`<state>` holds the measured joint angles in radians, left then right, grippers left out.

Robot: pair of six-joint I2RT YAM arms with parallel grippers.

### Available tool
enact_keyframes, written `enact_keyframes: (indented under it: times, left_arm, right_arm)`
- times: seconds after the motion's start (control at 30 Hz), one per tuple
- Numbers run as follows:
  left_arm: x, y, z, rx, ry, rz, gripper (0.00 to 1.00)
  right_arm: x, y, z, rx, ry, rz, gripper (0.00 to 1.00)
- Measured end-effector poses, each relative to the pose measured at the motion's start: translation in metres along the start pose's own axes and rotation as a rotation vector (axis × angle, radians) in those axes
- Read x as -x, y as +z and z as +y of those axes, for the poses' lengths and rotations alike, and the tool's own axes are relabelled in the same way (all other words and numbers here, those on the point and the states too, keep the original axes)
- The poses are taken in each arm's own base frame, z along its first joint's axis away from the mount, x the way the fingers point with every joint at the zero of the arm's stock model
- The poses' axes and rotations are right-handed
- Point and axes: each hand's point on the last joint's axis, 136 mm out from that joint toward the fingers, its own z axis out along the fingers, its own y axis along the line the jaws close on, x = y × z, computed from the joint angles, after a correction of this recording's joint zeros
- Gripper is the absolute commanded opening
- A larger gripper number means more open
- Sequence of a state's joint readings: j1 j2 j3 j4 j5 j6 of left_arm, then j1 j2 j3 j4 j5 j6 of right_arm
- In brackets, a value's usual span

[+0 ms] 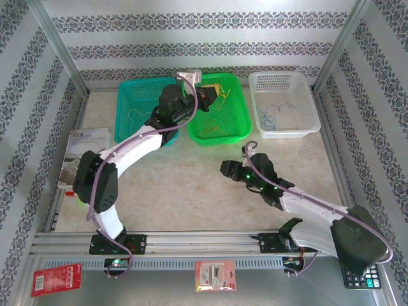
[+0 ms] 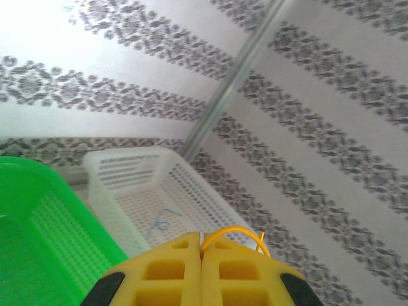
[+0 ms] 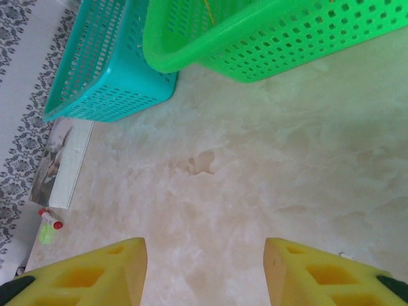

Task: Untangle the cables

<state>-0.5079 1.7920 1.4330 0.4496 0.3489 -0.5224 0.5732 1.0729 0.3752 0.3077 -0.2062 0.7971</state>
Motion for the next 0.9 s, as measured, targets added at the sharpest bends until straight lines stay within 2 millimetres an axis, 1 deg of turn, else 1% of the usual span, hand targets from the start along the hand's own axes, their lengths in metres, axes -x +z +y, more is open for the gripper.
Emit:
enact_keyframes:
  times: [0.07, 0.13, 0.17, 0.27, 0.3, 0.33, 0.37, 0.4, 0.43, 0.5, 0.53, 0.57, 0.6, 0.67, 0.73, 0.83, 0.9]
  left_arm:
    - [-0.004, 0.013, 0.024, 0.048, -0.001, 0.018, 0.00]
    - [-0.012, 0.024, 0.047, 0.092, -0.001, 0.046, 0.00]
    - [-0.019, 0.029, 0.060, 0.118, -0.004, 0.068, 0.00]
    - [-0.038, 0.041, 0.089, 0.180, -0.005, 0.126, 0.00]
    - [-0.046, 0.044, 0.096, 0.195, -0.006, 0.152, 0.02]
    - [-0.053, 0.047, 0.102, 0.209, -0.005, 0.175, 0.08]
    - [-0.059, 0.049, 0.107, 0.219, -0.004, 0.194, 0.17]
    - [-0.066, 0.050, 0.112, 0.230, -0.001, 0.218, 0.34]
    - [-0.072, 0.051, 0.116, 0.237, 0.001, 0.238, 0.51]
    - [-0.081, 0.052, 0.121, 0.250, -0.004, 0.271, 0.75]
    - [-0.085, 0.051, 0.122, 0.257, -0.005, 0.286, 0.86]
    - [-0.088, 0.050, 0.123, 0.262, -0.005, 0.300, 0.93]
    - [-0.089, 0.049, 0.124, 0.267, -0.003, 0.314, 1.00]
    - [-0.088, 0.048, 0.122, 0.268, 0.006, 0.329, 1.00]
    - [-0.083, 0.048, 0.118, 0.265, 0.016, 0.338, 1.00]
    - [-0.070, 0.045, 0.108, 0.255, 0.033, 0.346, 1.00]
    - [-0.058, 0.037, 0.099, 0.254, 0.048, 0.347, 1.00]
  right_arm:
    - [0.004, -0.007, 0.001, 0.004, 0.002, -0.017, 0.57]
    - [0.008, -0.015, 0.001, 0.003, 0.003, -0.038, 0.58]
    - [0.012, -0.019, 0.001, 0.001, 0.003, -0.050, 0.59]
    - [0.019, -0.030, 0.001, -0.002, 0.003, -0.081, 0.60]
    - [0.021, -0.033, 0.000, -0.005, 0.002, -0.088, 0.60]
    - [0.023, -0.036, -0.001, -0.010, 0.002, -0.094, 0.60]
    - [0.023, -0.038, -0.002, -0.014, 0.003, -0.097, 0.61]
    - [0.023, -0.040, -0.004, -0.020, 0.003, -0.097, 0.61]
    - [0.023, -0.041, -0.006, -0.027, -0.001, -0.095, 0.62]
    - [0.021, -0.043, -0.009, -0.041, -0.007, -0.089, 0.64]
    - [0.021, -0.045, -0.011, -0.050, -0.009, -0.086, 0.67]
    - [0.020, -0.046, -0.013, -0.058, -0.012, -0.082, 0.69]
    - [0.021, -0.047, -0.014, -0.069, -0.016, -0.079, 0.73]
    - [0.025, -0.051, -0.014, -0.081, -0.025, -0.084, 0.82]
    - [0.033, -0.056, -0.012, -0.093, -0.037, -0.102, 0.98]
    - [0.052, -0.067, -0.007, -0.111, -0.067, -0.146, 0.98]
    - [0.066, -0.074, -0.006, -0.137, -0.085, -0.178, 0.98]
